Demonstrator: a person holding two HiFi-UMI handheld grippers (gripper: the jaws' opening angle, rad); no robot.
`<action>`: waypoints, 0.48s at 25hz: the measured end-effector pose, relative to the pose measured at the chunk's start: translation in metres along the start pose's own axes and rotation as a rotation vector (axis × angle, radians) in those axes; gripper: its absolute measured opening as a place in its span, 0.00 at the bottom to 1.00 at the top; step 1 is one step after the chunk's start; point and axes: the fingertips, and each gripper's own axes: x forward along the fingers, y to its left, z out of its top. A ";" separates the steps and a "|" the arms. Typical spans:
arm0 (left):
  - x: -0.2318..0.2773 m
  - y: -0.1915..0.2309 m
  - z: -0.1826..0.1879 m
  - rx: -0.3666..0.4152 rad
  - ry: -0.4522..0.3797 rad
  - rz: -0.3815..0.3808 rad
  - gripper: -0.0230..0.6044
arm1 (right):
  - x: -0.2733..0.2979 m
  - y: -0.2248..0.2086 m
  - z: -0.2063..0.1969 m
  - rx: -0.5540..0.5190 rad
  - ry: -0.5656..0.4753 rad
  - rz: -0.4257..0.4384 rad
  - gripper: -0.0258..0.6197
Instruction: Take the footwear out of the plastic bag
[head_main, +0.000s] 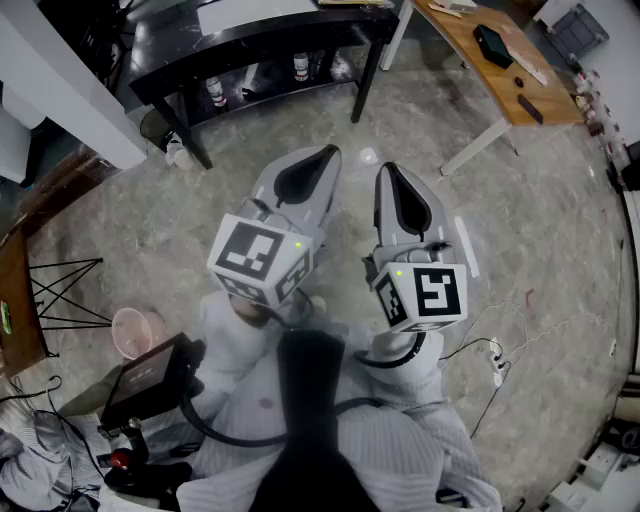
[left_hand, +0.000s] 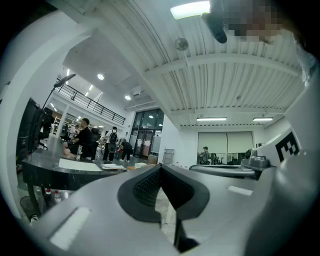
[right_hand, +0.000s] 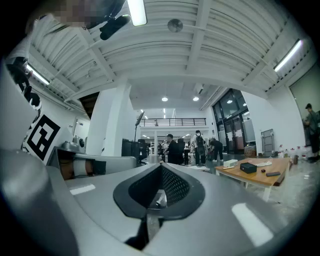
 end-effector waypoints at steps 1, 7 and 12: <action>0.001 -0.001 0.000 0.001 0.001 -0.001 0.03 | 0.000 -0.001 0.000 -0.001 0.002 -0.001 0.06; 0.013 -0.003 0.001 0.010 0.006 0.002 0.03 | 0.008 -0.008 0.002 -0.002 0.012 0.002 0.06; 0.032 -0.003 -0.009 0.011 0.011 0.024 0.03 | 0.012 -0.029 -0.008 0.015 0.020 0.002 0.06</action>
